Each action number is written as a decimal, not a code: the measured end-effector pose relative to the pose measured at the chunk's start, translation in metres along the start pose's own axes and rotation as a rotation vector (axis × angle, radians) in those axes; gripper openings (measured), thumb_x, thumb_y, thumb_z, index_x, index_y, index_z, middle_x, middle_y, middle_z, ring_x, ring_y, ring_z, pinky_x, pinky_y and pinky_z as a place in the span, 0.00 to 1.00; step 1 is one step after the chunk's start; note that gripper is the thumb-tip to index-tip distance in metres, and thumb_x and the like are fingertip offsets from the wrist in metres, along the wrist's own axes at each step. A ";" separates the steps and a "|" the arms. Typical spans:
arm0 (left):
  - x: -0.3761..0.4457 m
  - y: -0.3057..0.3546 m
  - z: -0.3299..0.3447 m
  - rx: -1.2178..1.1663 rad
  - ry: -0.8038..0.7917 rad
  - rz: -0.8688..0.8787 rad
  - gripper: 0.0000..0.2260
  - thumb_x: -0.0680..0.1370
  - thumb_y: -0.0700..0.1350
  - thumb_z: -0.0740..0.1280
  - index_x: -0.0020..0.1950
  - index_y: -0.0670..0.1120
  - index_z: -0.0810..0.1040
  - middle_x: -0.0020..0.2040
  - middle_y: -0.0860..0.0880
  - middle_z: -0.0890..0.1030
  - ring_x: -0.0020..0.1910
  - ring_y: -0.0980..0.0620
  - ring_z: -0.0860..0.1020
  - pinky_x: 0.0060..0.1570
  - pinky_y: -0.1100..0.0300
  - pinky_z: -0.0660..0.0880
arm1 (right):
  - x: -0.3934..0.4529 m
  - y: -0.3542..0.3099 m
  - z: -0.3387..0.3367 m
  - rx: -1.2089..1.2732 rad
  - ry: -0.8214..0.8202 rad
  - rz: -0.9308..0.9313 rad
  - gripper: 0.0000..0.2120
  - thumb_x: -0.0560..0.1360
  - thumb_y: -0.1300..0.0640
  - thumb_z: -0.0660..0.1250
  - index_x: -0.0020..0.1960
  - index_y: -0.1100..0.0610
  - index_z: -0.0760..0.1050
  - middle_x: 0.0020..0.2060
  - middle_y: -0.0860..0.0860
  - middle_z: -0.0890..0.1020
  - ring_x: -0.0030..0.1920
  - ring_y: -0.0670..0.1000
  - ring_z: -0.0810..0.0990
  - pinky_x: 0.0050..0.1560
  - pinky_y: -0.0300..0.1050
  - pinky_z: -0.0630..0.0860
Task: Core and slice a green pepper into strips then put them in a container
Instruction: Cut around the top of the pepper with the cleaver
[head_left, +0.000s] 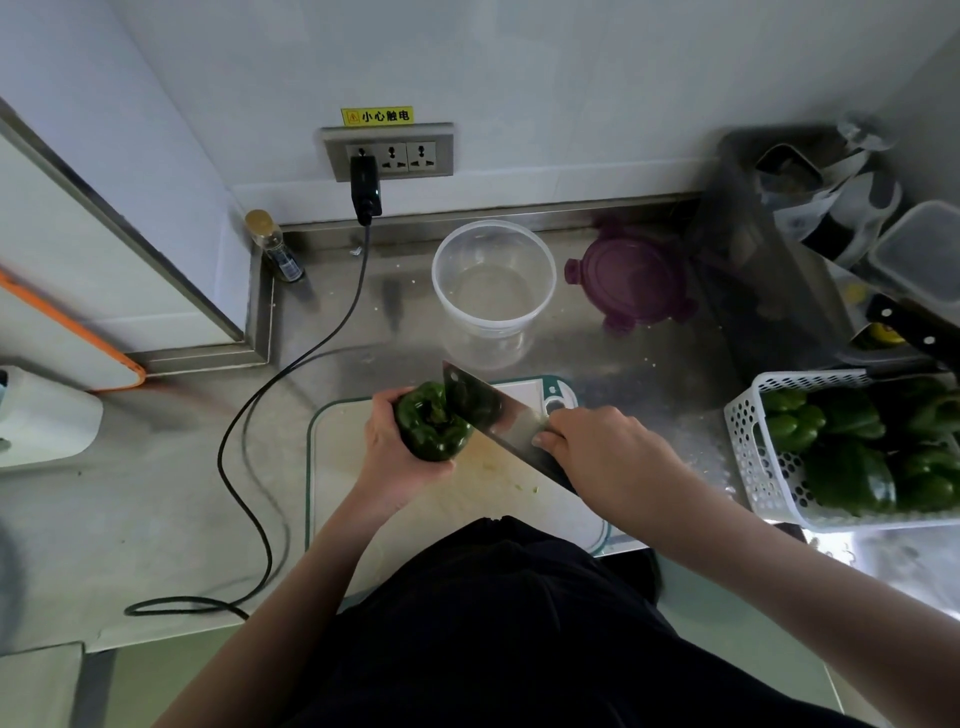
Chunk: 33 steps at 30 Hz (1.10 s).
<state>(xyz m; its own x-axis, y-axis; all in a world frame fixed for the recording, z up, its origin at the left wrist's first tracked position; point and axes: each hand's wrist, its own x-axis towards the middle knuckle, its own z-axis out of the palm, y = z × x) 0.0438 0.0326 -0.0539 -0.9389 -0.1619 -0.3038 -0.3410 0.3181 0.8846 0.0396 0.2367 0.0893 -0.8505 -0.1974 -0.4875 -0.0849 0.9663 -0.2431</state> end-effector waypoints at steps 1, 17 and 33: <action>0.001 0.000 0.000 0.004 0.000 0.002 0.36 0.54 0.43 0.75 0.55 0.66 0.62 0.58 0.52 0.68 0.61 0.48 0.69 0.58 0.44 0.74 | 0.000 0.000 0.000 0.001 0.000 0.005 0.12 0.83 0.51 0.53 0.48 0.55 0.71 0.39 0.50 0.71 0.39 0.55 0.74 0.38 0.47 0.70; 0.005 0.001 -0.001 -0.054 0.037 -0.053 0.37 0.55 0.42 0.75 0.55 0.62 0.61 0.60 0.48 0.68 0.60 0.49 0.70 0.54 0.46 0.77 | 0.028 -0.010 0.016 0.039 -0.010 0.015 0.06 0.81 0.56 0.55 0.45 0.53 0.65 0.43 0.54 0.75 0.40 0.55 0.73 0.38 0.45 0.70; 0.006 0.000 -0.001 -0.085 0.054 -0.052 0.38 0.56 0.39 0.77 0.59 0.55 0.61 0.60 0.46 0.69 0.60 0.49 0.71 0.53 0.54 0.77 | 0.030 -0.002 0.029 0.155 -0.025 -0.008 0.14 0.82 0.49 0.52 0.42 0.54 0.67 0.35 0.52 0.74 0.32 0.51 0.74 0.32 0.45 0.69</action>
<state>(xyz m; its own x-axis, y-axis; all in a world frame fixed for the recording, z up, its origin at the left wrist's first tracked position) 0.0385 0.0308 -0.0556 -0.9151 -0.2275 -0.3328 -0.3823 0.2276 0.8956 0.0292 0.2245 0.0512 -0.8369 -0.2110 -0.5050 -0.0089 0.9279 -0.3728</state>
